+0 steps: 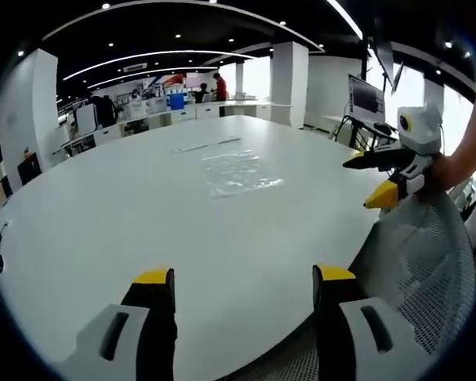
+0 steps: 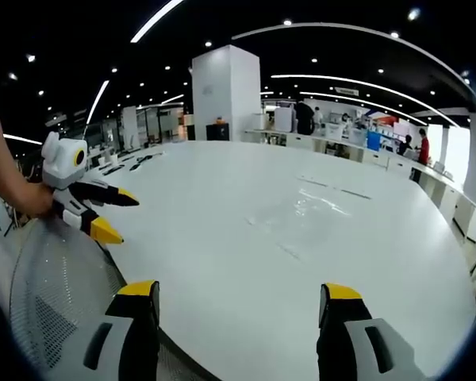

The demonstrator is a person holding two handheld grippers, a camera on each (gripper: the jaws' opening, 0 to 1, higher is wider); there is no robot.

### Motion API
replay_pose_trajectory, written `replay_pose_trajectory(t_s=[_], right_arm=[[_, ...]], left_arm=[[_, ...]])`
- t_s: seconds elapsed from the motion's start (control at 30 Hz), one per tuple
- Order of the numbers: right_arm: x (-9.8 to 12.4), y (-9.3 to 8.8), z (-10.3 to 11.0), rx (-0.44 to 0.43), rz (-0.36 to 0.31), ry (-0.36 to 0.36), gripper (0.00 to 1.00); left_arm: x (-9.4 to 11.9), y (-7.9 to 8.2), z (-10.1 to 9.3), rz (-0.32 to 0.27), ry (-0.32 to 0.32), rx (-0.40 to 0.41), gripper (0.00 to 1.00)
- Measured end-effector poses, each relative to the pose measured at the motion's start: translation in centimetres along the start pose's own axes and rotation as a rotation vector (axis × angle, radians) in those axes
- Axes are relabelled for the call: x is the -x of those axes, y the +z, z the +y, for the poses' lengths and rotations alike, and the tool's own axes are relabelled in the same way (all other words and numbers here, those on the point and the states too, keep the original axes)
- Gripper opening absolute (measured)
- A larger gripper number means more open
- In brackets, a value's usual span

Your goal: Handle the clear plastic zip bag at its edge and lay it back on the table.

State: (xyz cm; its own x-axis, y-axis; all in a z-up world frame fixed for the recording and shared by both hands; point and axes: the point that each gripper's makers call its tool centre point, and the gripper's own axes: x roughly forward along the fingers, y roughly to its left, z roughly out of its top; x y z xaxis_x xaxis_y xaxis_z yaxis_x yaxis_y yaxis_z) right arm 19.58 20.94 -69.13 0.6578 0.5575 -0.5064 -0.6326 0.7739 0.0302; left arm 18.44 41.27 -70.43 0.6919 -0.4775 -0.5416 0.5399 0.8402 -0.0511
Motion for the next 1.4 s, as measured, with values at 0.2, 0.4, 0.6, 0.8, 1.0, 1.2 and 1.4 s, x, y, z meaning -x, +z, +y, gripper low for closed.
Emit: replay_pose_trajectory(t_s=[0.2, 0.4, 0.6, 0.8, 1.0, 1.2, 1.4], right_arm=[[0.1, -0.1, -0.8, -0.015, 0.004, -0.031, 0.82], [0.0, -0.3, -0.7, -0.021, 0.007, -0.02, 0.81], [0.0, -0.4, -0.4, -0.017, 0.02, -0.012, 0.81], [0.0, -0.4, -0.2, -0.014, 0.027, -0.008, 0.81], [0.0, -0.5, -0.3, -0.017, 0.032, -0.004, 0.81], [0.1, 0.0, -0.7, 0.014, 0.031, 0.0, 0.79], [0.0, 0.5, -1.2, 0.066, 0.043, -0.006, 0.77]], left_arm=[[-0.1, -0.3, 0.1, 0.012, 0.0, -0.014, 0.68], [0.0, -0.2, 0.2, 0.01, 0.001, -0.013, 0.66], [0.1, -0.1, 0.7, 0.001, 0.015, -0.001, 0.66], [0.1, 0.1, 0.9, -0.005, 0.024, 0.006, 0.65], [0.3, 0.4, 0.8, -0.009, 0.023, 0.01, 0.65], [1.0, 0.9, 1.2, -0.015, 0.03, 0.039, 0.64], [1.2, 1.9, 0.8, -0.028, 0.024, 0.037, 0.63]])
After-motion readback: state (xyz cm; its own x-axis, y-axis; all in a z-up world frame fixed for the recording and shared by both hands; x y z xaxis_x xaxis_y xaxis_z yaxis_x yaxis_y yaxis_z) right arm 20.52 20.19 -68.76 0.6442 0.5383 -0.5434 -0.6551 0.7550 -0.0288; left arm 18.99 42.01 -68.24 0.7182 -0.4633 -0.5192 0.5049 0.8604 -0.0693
